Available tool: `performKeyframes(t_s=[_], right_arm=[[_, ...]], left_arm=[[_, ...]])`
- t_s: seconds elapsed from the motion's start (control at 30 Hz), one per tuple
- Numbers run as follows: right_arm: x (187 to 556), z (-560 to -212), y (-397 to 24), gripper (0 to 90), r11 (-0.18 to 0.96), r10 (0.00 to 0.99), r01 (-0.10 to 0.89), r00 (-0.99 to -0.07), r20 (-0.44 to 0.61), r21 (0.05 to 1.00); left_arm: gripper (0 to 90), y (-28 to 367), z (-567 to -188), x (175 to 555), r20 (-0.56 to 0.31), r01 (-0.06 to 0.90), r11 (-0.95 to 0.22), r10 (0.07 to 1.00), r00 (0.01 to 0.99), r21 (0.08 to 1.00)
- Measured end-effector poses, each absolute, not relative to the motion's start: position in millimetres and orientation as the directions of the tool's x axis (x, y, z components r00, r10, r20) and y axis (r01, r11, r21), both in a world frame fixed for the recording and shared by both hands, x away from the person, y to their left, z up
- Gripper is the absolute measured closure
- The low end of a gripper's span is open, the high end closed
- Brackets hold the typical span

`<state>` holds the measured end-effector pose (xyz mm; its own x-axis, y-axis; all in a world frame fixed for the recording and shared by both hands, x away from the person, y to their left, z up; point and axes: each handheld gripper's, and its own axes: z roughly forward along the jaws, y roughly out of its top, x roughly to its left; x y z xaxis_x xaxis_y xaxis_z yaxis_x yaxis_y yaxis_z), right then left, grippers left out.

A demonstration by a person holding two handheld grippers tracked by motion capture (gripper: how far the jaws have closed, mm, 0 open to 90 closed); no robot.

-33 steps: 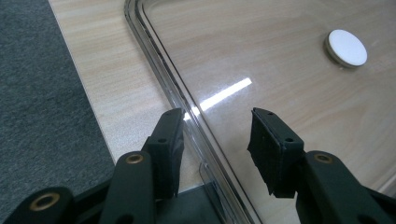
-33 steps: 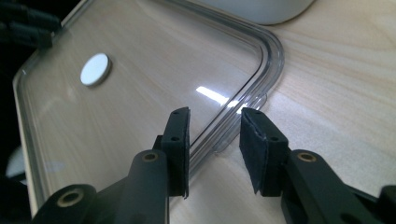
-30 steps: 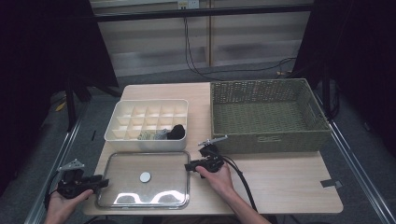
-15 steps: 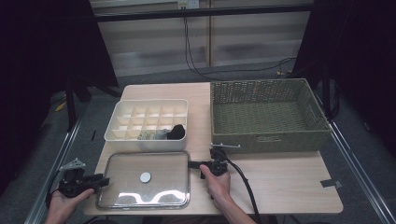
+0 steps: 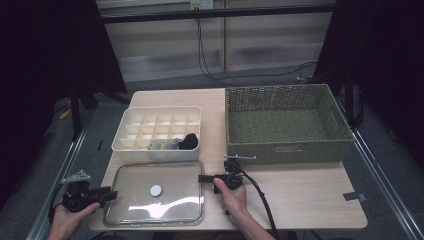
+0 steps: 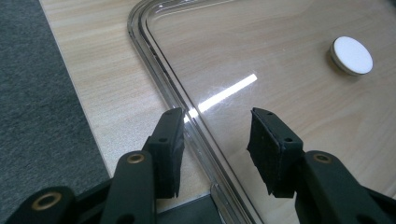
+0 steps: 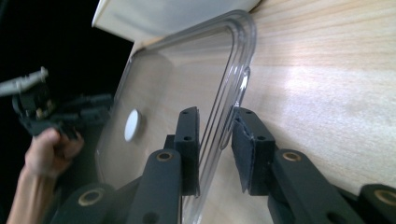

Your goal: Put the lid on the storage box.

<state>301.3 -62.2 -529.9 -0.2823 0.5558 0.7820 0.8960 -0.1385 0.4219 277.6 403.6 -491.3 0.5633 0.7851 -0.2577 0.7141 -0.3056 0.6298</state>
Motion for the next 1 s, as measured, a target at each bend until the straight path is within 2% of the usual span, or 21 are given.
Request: performKeyframes(t_s=[0.43, 0.6, 0.7, 1.0], right_arm=[[307, -527, -49, 61.0, 0.037, 0.489, 0.879, -0.431, 0.758, 0.476], [309, -527, -54, 68.7, -0.008, 0.462, 0.881, -0.417, 0.783, 0.474], [309, -526, -56, 71.1, -0.015, 0.447, 0.875, -0.427, 0.786, 0.484], [309, -525, -56, 73.0, -0.039, 0.444, 0.863, -0.437, 0.782, 0.504]], left_arm=[[55.0, 403, -492, 277, -0.275, 0.716, -0.286, 0.784, 0.557, 0.636], [53.7, 407, -493, 279, -0.297, 0.72, -0.274, 0.775, 0.558, 0.638], [47.5, 408, -493, 280, -0.313, 0.731, -0.261, 0.776, 0.547, 0.63], [36.3, 410, -493, 280, -0.369, 0.748, -0.247, 0.748, 0.551, 0.616]])
